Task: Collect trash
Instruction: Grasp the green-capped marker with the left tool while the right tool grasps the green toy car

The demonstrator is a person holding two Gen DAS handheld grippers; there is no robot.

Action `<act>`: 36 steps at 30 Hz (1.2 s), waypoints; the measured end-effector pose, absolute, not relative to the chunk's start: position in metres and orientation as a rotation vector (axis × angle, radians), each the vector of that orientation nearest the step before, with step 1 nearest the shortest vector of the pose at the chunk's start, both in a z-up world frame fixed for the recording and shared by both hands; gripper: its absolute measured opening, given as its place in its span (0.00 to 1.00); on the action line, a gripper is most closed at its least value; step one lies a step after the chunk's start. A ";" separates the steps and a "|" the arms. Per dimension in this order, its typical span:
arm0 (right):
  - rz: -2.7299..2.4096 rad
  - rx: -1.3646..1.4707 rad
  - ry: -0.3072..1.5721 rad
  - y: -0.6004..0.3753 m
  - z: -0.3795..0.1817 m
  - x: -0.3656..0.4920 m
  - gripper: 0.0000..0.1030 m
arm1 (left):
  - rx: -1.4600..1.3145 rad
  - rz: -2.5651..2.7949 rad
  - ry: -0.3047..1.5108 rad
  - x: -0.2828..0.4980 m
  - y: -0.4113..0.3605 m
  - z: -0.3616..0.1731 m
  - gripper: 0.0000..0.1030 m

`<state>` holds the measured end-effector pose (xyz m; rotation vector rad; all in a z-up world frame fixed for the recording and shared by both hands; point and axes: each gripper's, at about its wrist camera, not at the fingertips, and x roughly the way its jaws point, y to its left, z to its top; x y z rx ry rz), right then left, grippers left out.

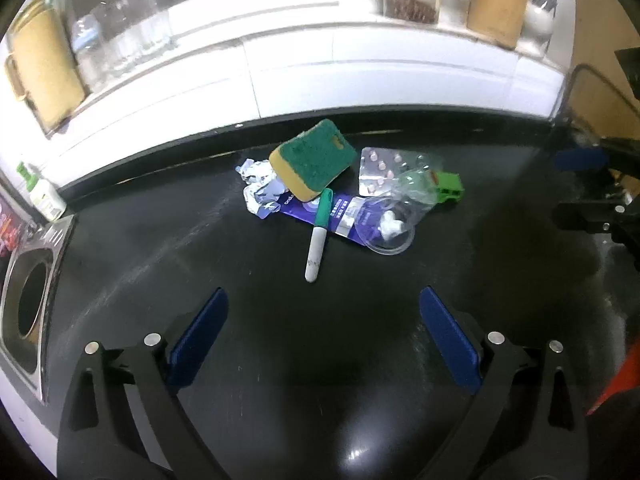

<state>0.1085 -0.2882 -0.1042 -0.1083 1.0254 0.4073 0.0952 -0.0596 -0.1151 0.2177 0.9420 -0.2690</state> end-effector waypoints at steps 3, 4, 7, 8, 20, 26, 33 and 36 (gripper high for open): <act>0.421 -0.113 1.064 -0.291 -0.127 0.131 0.87 | 0.224 -0.281 0.958 0.115 -0.063 -0.135 0.91; 0.423 -0.120 1.077 -0.291 -0.136 0.140 0.86 | 0.227 -0.281 0.972 0.123 -0.063 -0.146 0.90; 0.439 -0.134 1.119 -0.290 -0.162 0.166 0.82 | 0.223 -0.288 1.004 0.139 -0.064 -0.165 0.86; 0.444 -0.141 1.133 -0.288 -0.170 0.174 0.82 | 0.219 -0.294 1.017 0.145 -0.064 -0.173 0.86; 0.458 -0.286 1.137 -0.271 -0.211 0.225 0.61 | 0.225 -0.357 1.036 0.191 -0.069 -0.207 0.69; 0.486 -0.288 1.139 -0.263 -0.209 0.225 0.38 | 0.213 -0.377 1.040 0.203 -0.075 -0.202 0.15; 0.455 -0.203 1.134 -0.268 -0.194 0.208 0.36 | 0.159 -0.367 1.052 0.197 -0.076 -0.187 0.13; 0.439 -0.182 1.119 -0.270 -0.181 0.200 0.36 | 0.160 -0.356 1.045 0.189 -0.075 -0.179 0.13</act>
